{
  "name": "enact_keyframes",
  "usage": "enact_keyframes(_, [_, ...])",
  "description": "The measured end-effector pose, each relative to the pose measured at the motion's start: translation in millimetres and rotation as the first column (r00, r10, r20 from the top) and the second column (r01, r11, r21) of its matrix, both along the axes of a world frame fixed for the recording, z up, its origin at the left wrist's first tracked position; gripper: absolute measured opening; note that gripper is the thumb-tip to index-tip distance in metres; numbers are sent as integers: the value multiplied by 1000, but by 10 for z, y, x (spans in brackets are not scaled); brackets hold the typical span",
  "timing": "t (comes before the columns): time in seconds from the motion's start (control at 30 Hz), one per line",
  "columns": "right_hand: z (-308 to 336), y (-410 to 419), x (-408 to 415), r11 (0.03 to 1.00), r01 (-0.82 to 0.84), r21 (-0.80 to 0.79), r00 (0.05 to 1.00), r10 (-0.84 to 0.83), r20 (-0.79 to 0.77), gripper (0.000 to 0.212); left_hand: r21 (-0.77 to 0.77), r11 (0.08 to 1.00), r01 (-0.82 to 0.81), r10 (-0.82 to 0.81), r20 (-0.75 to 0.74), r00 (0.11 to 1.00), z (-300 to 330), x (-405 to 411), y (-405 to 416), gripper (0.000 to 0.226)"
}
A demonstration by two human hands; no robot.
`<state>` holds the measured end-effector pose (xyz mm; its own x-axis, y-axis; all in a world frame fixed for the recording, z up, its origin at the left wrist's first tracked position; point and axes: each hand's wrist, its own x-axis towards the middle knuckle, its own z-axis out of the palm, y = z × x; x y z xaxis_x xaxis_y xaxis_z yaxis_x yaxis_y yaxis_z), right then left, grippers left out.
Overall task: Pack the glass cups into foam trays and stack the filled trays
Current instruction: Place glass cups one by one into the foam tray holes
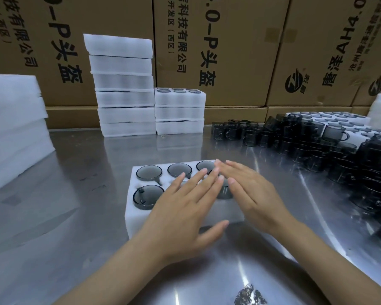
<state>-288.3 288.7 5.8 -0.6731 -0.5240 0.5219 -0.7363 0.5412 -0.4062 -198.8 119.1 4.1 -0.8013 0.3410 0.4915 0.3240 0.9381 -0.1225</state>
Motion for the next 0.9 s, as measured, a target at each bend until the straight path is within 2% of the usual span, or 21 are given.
enact_keyframes(0.13, [-54, -14, 12, 979, -16, 204, 999, 6, 50, 42, 6, 1000, -9, 8, 54, 999, -43, -22, 1, 63])
enact_keyframes(0.27, [-99, -25, 29, 972, -7, 235, 999, -5, 53, 55, 23, 1000, -15, 14, 55, 998, -66, -7, 31, 62])
enact_keyframes(0.33, [-131, -26, 21, 982, -12, 187, 998, 0, 64, 49, 8, 1000, -27, 27, 87, 996, -65, 13, 41, 62])
enact_keyframes(0.4, [-166, -35, 15, 998, -27, 50, 993, 22, 113, 42, 11, 999, -40, 38, 142, 989, -56, 37, 27, 64])
enact_keyframes(0.43, [-177, -40, 4, 999, -15, -29, 990, 19, 142, 42, 26, 998, -52, 47, 162, 986, -59, 51, 13, 65])
enact_keyframes(0.5, [-176, -19, -40, 987, 74, -146, 969, -37, 243, 48, 73, 996, -49, 41, 113, 993, -89, 118, -27, 62])
enact_keyframes(0.6, [-153, 59, -83, 971, 208, -116, 871, -130, 474, 64, 257, 961, -100, 90, 48, 995, -136, 257, -205, 60])
enact_keyframes(0.63, [-149, 72, -76, 975, 194, -108, 840, -108, 531, 65, 337, 927, -163, 160, 38, 986, -141, 290, -314, 62])
enact_keyframes(0.67, [-145, 71, -60, 978, 166, -123, 813, -66, 578, 63, 455, 855, -249, 234, 91, 968, -134, 308, -437, 66])
enact_keyframes(0.7, [-138, 56, -36, 978, 149, -148, 787, -27, 617, 58, 590, 723, -359, 295, 206, 933, -108, 327, -548, 75])
enact_keyframes(0.73, [-115, 36, -14, 973, 139, -186, 762, 15, 647, 51, 702, 546, -458, 297, 348, 889, -86, 327, -654, 82])
enact_keyframes(0.77, [-90, 21, -8, 964, 139, -227, 729, 55, 683, 46, 771, 372, -517, 212, 472, 856, -79, 306, -739, 79])
enact_keyframes(0.8, [-79, 20, -11, 954, 136, -267, 683, 105, 723, 43, 803, 273, -529, 87, 528, 845, -91, 279, -780, 67])
enact_keyframes(0.83, [-84, 34, -20, 945, 133, -299, 623, 155, 767, 45, 823, 257, -507, -9, 527, 850, -108, 264, -782, 57])
enact_keyframes(0.9, [-81, 47, -61, 926, 160, -341, 483, 228, 846, 60, 867, 201, -456, -79, 478, 875, -178, 179, -774, 61])
